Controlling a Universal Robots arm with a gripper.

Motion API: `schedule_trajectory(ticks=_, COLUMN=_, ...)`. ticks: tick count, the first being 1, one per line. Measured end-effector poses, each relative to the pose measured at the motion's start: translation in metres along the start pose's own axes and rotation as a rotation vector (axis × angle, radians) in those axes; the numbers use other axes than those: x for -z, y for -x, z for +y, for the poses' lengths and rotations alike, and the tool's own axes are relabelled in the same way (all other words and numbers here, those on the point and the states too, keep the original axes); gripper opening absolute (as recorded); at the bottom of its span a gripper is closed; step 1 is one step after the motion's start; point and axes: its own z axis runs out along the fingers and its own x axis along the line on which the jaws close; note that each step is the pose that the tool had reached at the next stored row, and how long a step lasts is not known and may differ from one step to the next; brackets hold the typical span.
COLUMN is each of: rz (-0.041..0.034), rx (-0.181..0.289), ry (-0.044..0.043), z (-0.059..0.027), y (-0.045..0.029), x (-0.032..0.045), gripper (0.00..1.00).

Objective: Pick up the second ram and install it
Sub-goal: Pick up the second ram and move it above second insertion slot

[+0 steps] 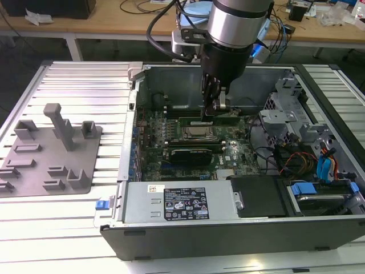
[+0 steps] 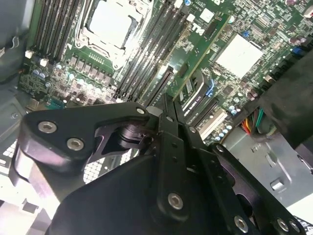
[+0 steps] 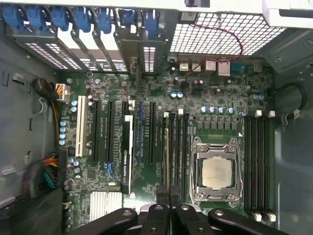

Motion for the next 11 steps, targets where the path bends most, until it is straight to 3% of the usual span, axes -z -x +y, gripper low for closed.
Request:
schedule_trajectory(ticks=9, rz=0.0001, rx=0.002, ry=-0.0010, z=0.0051, y=0.0085, x=-0.0074, gripper=0.09)
schedule_trajectory(ticks=11, rz=0.0002, rx=0.002, ry=-0.0015, z=0.0071, y=0.0144, x=-0.0117, gripper=0.09)
